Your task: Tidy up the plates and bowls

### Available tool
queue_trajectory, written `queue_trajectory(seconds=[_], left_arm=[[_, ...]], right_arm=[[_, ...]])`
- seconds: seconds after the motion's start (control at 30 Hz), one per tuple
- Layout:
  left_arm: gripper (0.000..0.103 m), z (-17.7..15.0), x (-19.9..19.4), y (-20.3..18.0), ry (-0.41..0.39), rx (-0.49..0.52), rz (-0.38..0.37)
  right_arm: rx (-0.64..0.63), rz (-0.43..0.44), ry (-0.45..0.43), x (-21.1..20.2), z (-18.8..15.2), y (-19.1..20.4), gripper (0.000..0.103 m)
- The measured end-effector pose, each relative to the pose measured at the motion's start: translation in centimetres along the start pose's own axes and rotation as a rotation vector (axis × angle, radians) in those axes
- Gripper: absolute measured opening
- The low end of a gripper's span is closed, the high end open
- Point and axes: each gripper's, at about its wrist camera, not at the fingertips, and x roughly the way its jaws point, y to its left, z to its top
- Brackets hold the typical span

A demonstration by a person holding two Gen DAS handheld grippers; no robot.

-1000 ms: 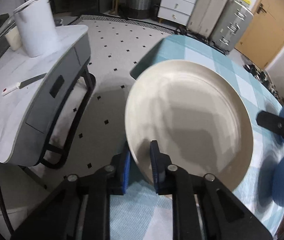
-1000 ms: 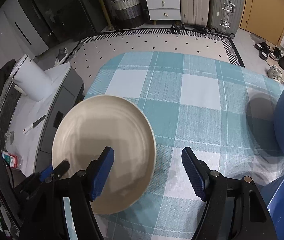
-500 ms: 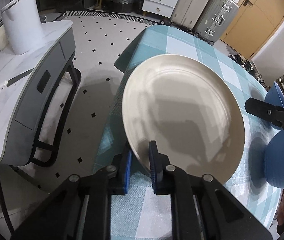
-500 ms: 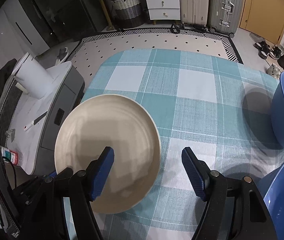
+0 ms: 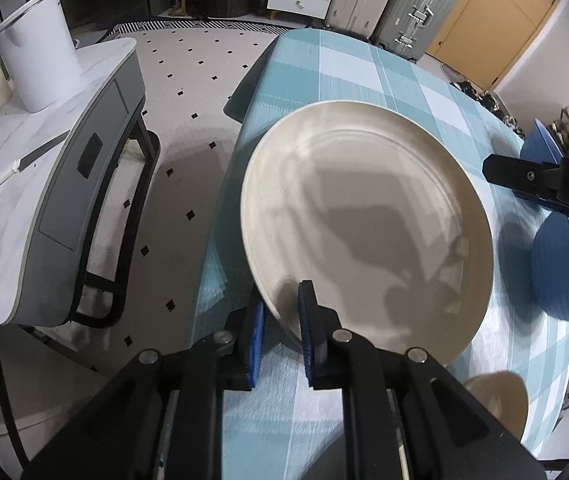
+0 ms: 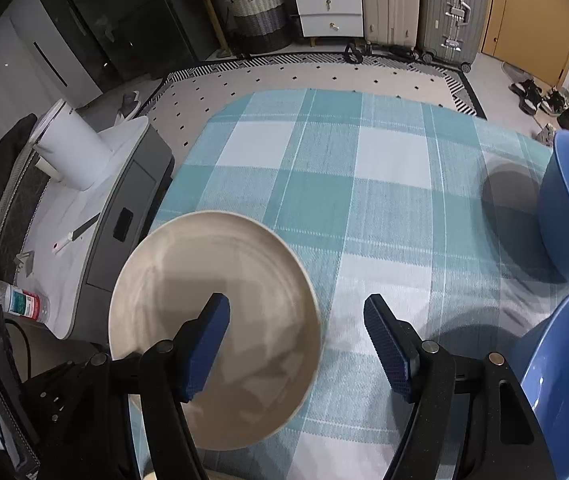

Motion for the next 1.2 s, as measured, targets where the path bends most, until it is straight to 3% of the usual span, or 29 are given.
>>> queue_trajectory(seconds=[0.33,0.4,0.5,0.77,0.87,1.2], left_arm=[[0.015,-1.8,-0.8,-0.3,0.021,0.032,0.004],[0.016,-1.9,-0.8,-0.2,0.024,0.038,-0.007],[0.018,-1.8,-0.7,0.6,0.031,0.001,-0.042],[0.020,-1.2,-0.5,0.4,0.033,-0.021,-0.030],[0.020,-1.0,-0.5,0.5,0.034,-0.041,-0.031],[0.022,-0.7,-0.4,0.7,0.034,-0.059,-0.044]], right_arm=[[0.050,0.051,0.063,0.4,-2.1,-1.1,0.064],[0.049,0.061,0.078,0.6,-2.5,-1.1,0.057],[0.044,0.071,0.103,0.9,-2.9,-1.0,0.056],[0.058,0.065,0.118,1.7,-2.7,-1.4,0.056],[0.072,0.095,0.134,2.2,-2.8,-1.3,0.048],[0.060,0.095,0.152,3.8,-2.9,-1.1,0.043]])
